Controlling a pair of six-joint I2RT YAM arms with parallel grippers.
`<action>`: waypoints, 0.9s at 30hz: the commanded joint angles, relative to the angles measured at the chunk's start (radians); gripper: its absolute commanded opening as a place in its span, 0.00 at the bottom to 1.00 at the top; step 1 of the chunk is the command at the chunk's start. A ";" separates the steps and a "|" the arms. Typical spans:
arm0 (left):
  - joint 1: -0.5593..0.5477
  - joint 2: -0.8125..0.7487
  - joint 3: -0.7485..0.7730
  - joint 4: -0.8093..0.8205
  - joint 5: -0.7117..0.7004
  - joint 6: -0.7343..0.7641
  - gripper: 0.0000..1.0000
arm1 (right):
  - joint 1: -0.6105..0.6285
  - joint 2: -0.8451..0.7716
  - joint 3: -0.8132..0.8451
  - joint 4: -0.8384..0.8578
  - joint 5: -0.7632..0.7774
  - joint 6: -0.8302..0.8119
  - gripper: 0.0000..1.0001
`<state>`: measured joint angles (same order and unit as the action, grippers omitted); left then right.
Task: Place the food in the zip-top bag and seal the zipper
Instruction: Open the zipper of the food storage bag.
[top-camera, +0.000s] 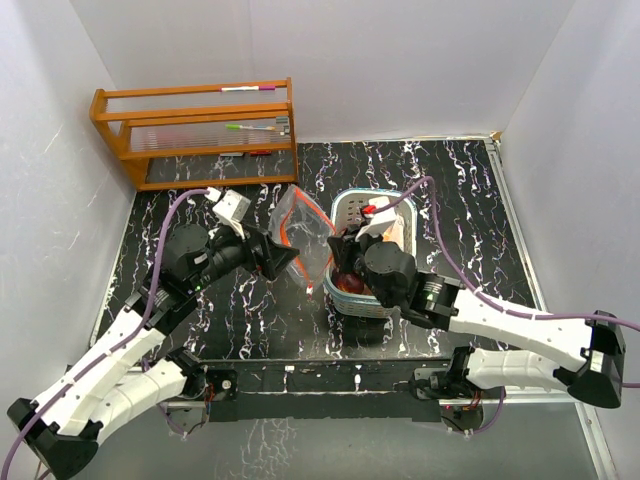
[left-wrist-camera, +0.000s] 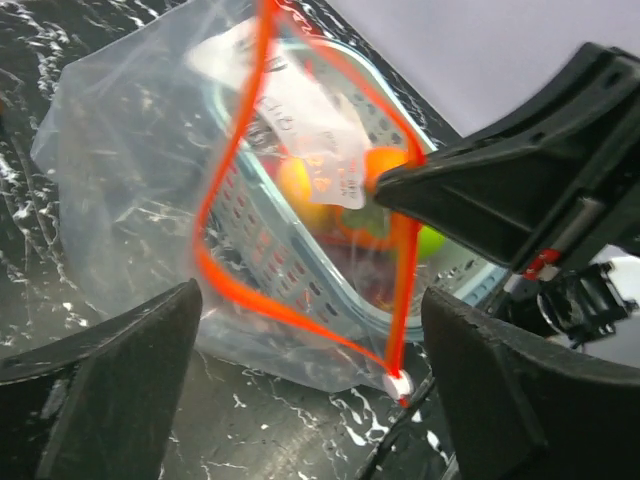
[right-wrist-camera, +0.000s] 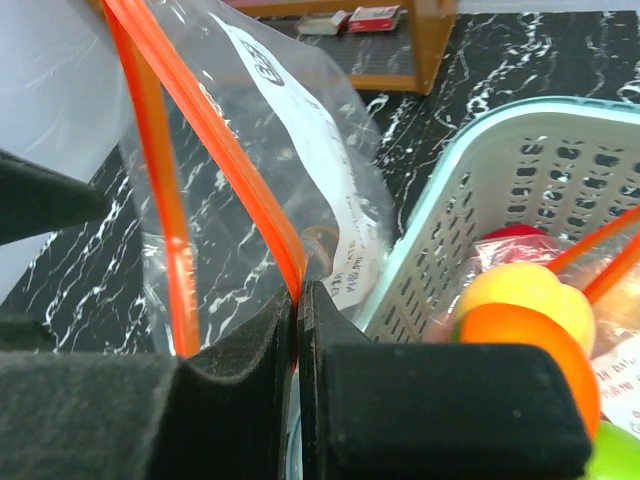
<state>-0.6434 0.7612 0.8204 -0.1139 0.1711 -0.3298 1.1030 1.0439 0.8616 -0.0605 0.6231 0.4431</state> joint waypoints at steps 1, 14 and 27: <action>0.003 -0.010 0.030 0.075 0.143 0.038 0.97 | -0.003 0.025 0.047 0.108 -0.077 -0.054 0.08; 0.003 0.085 0.088 -0.112 -0.173 -0.014 0.97 | -0.003 0.040 0.051 0.133 -0.127 -0.053 0.08; 0.003 0.194 0.079 -0.054 -0.232 -0.095 0.87 | -0.003 0.071 0.070 0.151 -0.182 -0.048 0.08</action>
<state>-0.6434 0.9215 0.8822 -0.2089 -0.0586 -0.3866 1.1030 1.1145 0.8761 0.0132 0.4656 0.3973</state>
